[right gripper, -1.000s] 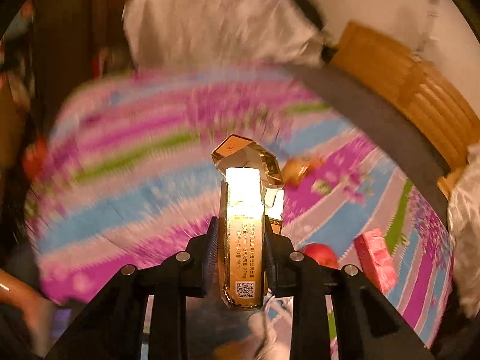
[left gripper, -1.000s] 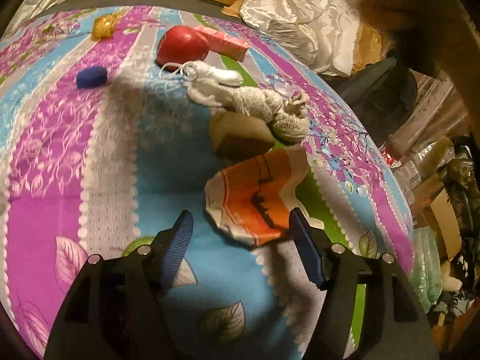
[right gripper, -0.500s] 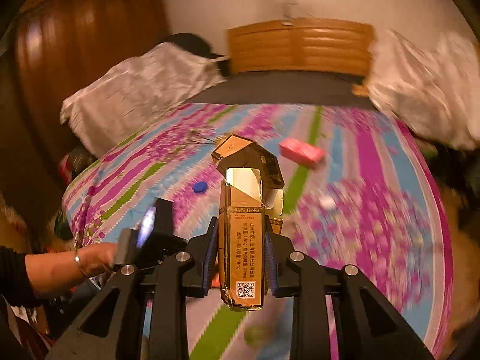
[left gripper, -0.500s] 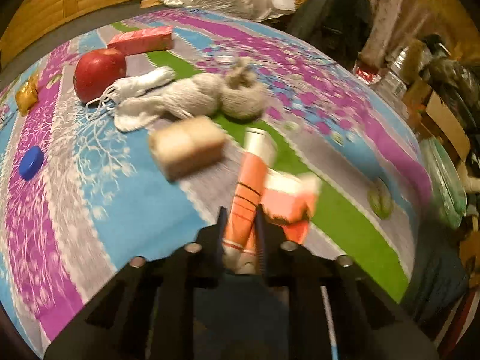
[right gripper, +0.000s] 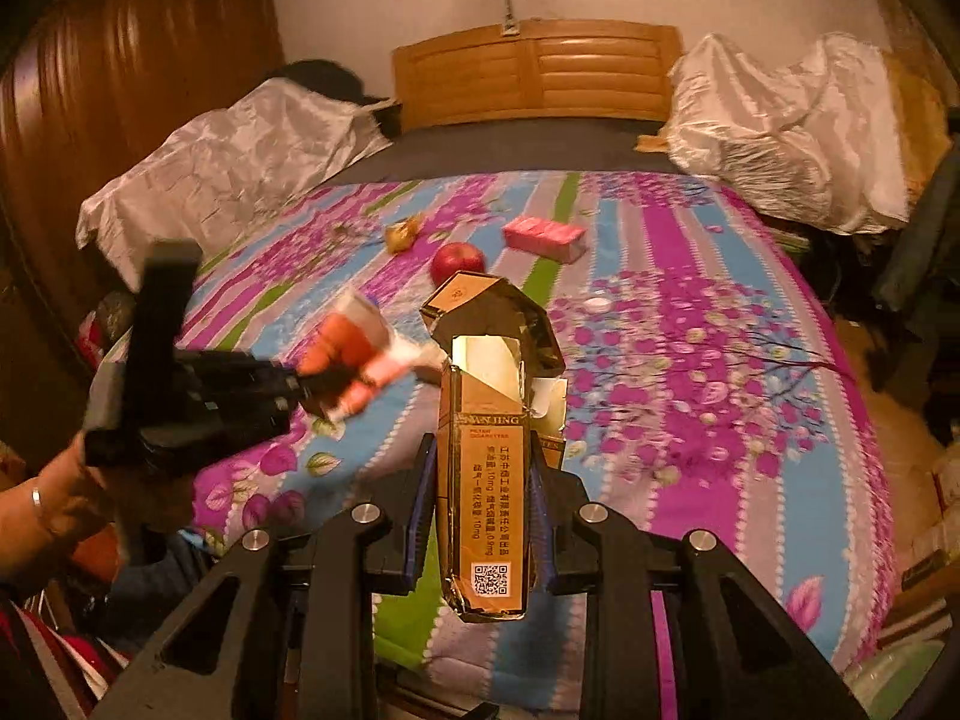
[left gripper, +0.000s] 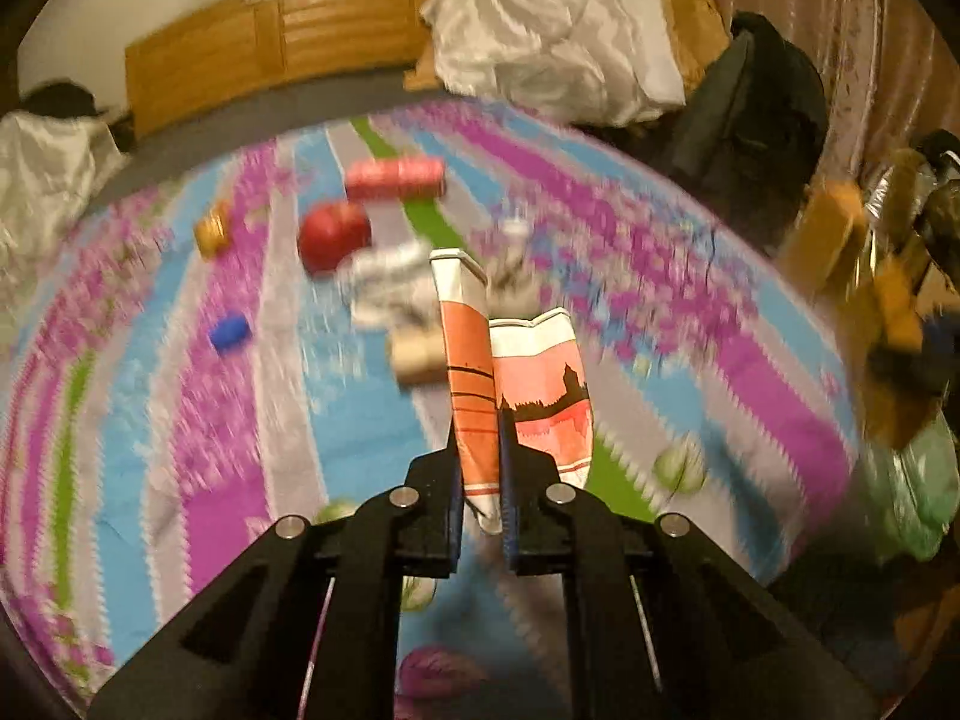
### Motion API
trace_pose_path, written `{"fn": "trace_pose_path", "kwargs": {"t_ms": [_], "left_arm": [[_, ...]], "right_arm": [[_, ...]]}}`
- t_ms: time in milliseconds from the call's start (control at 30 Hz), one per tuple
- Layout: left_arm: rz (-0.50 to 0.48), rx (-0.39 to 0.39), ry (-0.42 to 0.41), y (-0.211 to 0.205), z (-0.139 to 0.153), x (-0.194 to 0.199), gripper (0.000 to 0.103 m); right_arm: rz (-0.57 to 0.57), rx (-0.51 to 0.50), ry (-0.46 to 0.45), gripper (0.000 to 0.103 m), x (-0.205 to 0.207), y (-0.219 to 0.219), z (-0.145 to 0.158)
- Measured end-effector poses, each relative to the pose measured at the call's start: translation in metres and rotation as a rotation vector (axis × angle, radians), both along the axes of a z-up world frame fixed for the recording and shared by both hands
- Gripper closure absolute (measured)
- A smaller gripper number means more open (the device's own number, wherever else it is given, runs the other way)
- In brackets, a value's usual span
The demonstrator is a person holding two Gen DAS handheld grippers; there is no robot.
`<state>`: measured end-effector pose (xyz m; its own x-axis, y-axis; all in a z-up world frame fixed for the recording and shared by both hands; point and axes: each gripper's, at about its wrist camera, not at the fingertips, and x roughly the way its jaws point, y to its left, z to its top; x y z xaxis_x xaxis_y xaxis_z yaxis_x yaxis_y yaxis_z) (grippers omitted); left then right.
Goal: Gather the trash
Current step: 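Carry the orange-white bag and gold box with both grippers over the green bin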
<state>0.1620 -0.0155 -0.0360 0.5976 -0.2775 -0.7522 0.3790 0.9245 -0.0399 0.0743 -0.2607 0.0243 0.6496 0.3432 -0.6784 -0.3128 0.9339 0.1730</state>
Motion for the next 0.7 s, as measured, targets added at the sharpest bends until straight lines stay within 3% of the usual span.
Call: {"fn": "trace_pose_path", "kwargs": {"t_ms": [100, 200, 367, 700], "left_arm": [[-0.019, 0.016, -0.036, -0.030, 0.031, 0.005, 0.095], [-0.063, 0.072, -0.132, -0.074, 0.058, 0.000, 0.095], [-0.165, 0.069, -0.188, -0.143, 0.086, -0.011, 0.095], [-0.422, 0.077, -0.245, -0.275, 0.100, -0.056, 0.094]], "right_arm": [[-0.089, -0.012, -0.026, 0.074, -0.010, -0.023, 0.012], [-0.205, -0.019, -0.043, 0.074, -0.025, -0.060, 0.023], [-0.404, -0.032, -0.054, 0.074, -0.062, -0.126, 0.039], [-0.759, -0.089, -0.067, 0.074, -0.158, -0.242, 0.058]]}}
